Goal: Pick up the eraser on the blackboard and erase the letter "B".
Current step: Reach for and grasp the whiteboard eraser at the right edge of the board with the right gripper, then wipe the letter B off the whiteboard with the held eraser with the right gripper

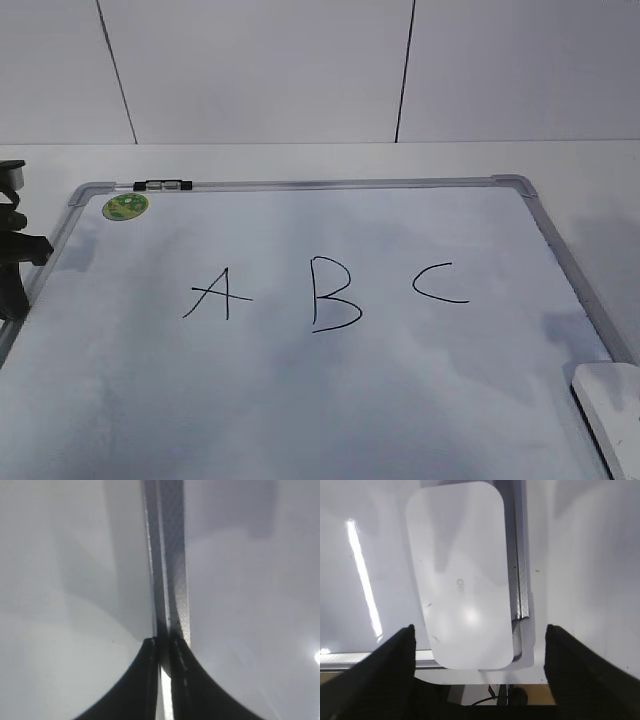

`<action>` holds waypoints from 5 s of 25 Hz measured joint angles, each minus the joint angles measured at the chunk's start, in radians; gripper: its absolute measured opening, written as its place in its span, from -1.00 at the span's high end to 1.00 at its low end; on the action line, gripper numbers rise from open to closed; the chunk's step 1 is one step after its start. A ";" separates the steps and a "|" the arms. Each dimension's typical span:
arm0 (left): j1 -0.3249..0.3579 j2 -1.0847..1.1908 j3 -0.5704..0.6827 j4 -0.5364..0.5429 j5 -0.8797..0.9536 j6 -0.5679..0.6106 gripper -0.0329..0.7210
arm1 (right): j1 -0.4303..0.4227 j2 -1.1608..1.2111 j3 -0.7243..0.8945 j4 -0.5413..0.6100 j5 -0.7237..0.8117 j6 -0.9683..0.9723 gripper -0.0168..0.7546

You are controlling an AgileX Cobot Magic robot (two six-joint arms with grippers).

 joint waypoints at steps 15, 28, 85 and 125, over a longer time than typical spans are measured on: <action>0.000 0.000 0.000 0.000 0.000 0.000 0.85 | 0.143 0.148 0.000 -0.096 -0.092 0.106 -0.60; 0.000 0.000 0.000 0.000 0.000 0.000 0.85 | 0.145 0.244 -0.002 -0.096 -0.159 0.112 -0.60; 0.000 0.000 0.000 0.000 0.000 0.000 0.85 | 0.145 0.300 -0.149 -0.048 0.047 0.040 -0.40; 0.000 0.000 -0.002 0.000 0.014 0.000 0.85 | 0.525 0.968 -1.036 -0.049 0.119 0.014 -0.40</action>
